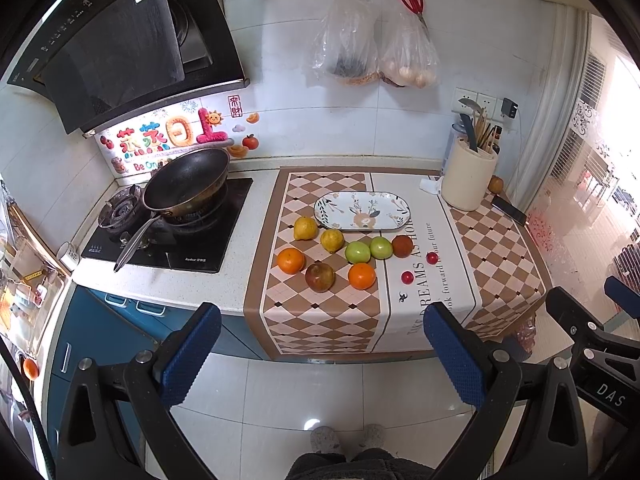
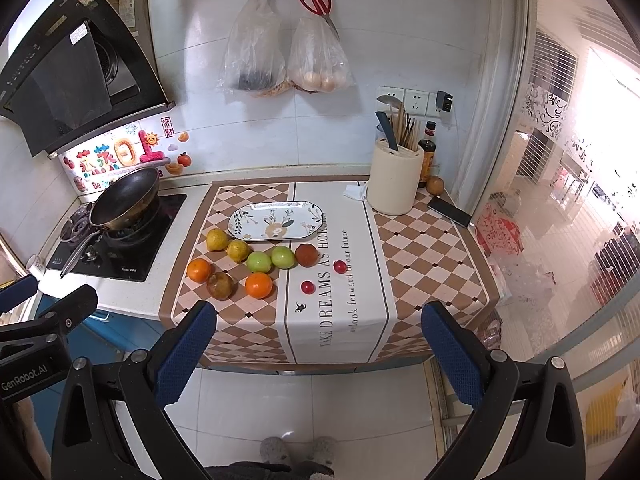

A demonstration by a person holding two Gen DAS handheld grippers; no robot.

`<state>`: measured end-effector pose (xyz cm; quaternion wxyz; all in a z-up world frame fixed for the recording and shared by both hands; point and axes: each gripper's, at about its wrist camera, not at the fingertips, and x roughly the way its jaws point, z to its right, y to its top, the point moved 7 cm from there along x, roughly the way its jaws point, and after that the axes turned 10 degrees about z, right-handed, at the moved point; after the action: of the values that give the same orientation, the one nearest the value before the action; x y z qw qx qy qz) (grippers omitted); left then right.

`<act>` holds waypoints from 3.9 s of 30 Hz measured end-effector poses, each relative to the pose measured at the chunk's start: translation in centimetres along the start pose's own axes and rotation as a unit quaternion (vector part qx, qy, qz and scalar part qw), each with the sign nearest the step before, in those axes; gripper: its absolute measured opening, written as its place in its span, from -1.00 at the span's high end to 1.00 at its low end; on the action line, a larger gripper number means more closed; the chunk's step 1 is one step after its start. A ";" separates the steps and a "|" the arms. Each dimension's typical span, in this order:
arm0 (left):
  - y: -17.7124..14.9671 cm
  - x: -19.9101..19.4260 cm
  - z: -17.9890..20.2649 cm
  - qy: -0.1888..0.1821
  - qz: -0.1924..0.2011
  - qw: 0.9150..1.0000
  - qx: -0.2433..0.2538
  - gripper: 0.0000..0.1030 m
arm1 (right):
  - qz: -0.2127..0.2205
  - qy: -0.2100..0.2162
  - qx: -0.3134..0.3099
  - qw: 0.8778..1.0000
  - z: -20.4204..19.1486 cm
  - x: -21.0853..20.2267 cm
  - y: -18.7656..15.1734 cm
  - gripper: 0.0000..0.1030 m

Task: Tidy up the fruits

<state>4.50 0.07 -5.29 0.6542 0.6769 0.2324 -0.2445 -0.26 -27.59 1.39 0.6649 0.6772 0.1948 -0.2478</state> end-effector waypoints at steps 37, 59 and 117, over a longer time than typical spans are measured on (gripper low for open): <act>0.0 -0.1 0.0 -0.001 0.002 1.000 0.000 -1.00 | -0.002 0.000 0.003 1.000 -0.1 0.1 -0.2 -1.00; 3.4 2.7 -2.1 0.030 0.035 0.999 -0.007 -1.00 | 0.014 -0.004 0.043 0.999 -1.2 2.3 0.1 -1.00; -7.9 47.9 -3.5 0.031 -0.381 0.923 -0.049 -0.22 | -0.394 0.187 0.088 0.896 -15.7 49.8 -16.2 -0.25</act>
<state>36.53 3.60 -41.74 0.5365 0.5119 0.5045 -0.4422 31.28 -14.52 -41.35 0.4022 0.6343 0.5437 -0.3744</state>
